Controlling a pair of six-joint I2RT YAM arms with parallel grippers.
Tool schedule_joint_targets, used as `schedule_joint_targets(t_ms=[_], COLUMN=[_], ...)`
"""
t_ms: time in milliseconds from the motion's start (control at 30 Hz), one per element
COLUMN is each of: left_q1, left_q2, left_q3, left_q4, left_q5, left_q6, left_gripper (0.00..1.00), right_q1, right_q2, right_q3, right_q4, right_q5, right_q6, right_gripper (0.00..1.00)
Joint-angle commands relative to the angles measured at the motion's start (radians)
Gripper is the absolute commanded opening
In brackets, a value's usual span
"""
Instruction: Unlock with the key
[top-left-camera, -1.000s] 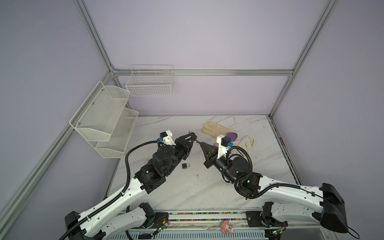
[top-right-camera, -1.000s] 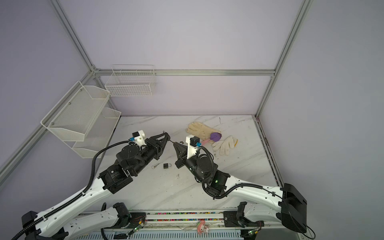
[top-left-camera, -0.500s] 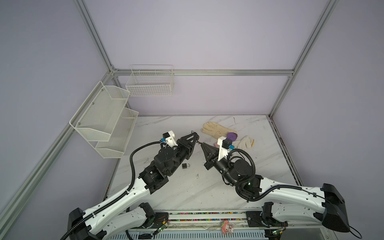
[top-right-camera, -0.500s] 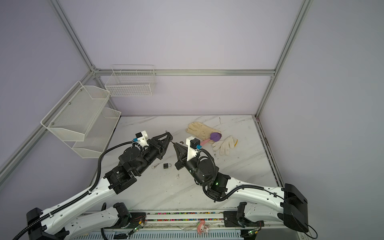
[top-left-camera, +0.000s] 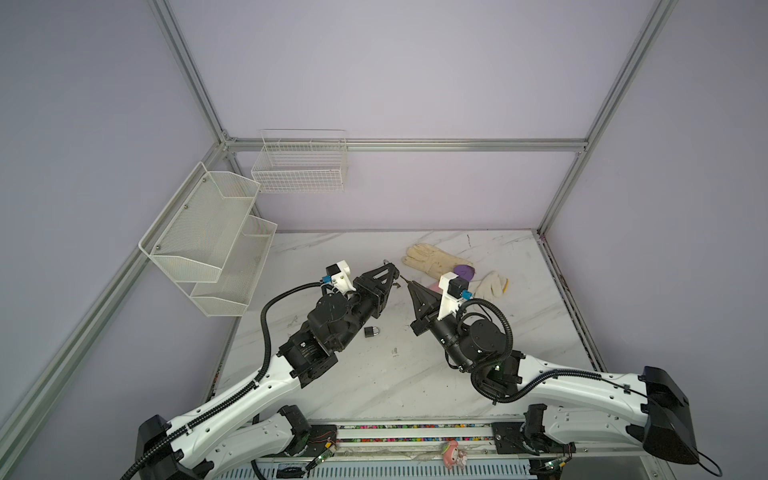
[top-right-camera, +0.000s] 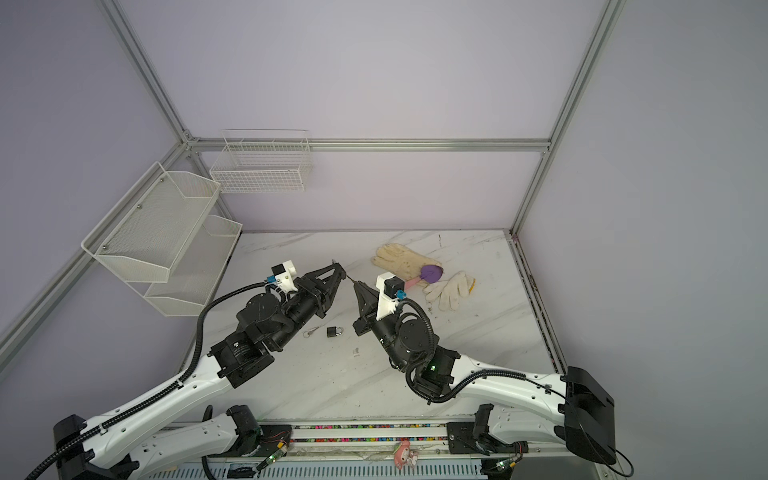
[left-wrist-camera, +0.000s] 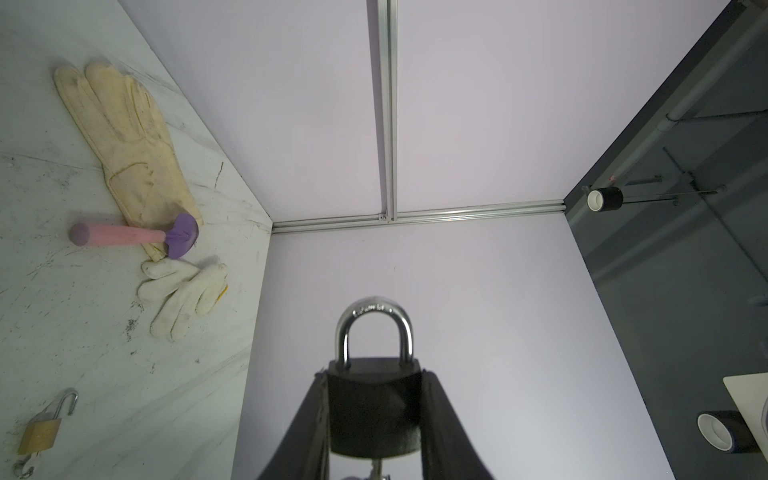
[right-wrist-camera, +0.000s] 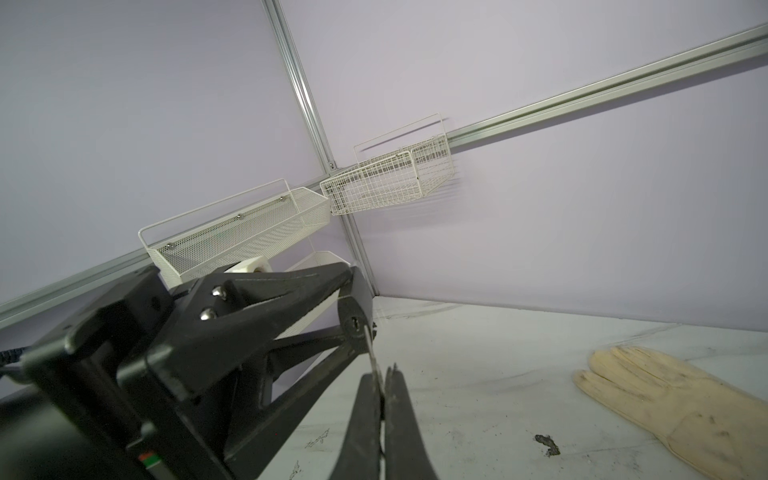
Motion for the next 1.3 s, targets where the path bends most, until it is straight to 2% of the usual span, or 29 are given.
schedule_joint_targets(t_ms=[0, 633, 833, 1100, 1267], left_q1=[-0.002, -0.002, -0.002, -0.002, -0.002], left_q2=[-0.004, 0.008, 0.028, 0.03, 0.033], left_q3=[-0.013, 0.017, 0.036, 0.043, 0.043], left_q4=[0.057, 0.035, 0.036, 0.019, 0.013], left_q5=[0.016, 0.044, 0.064, 0.074, 0.072], left_q6=[-0.002, 0.005, 0.004, -0.002, -0.006], left_gripper=[0.0, 0.0, 0.0, 0.0, 0.0], right_q1=[0.004, 0.003, 0.004, 0.003, 0.004], right_q2=[0.011, 0.039, 0.059, 0.057, 0.057], right_q3=[0.018, 0.031, 0.04, 0.021, 0.004], right_q4=[0.055, 0.061, 0.082, 0.17, 0.23], right_q5=[-0.016, 0.022, 0.005, 0.112, 0.09], right_q6=[-0.024, -0.054, -0.108, -0.2, -0.227], right_gripper=[0.0, 0.0, 0.0, 0.0, 0.0])
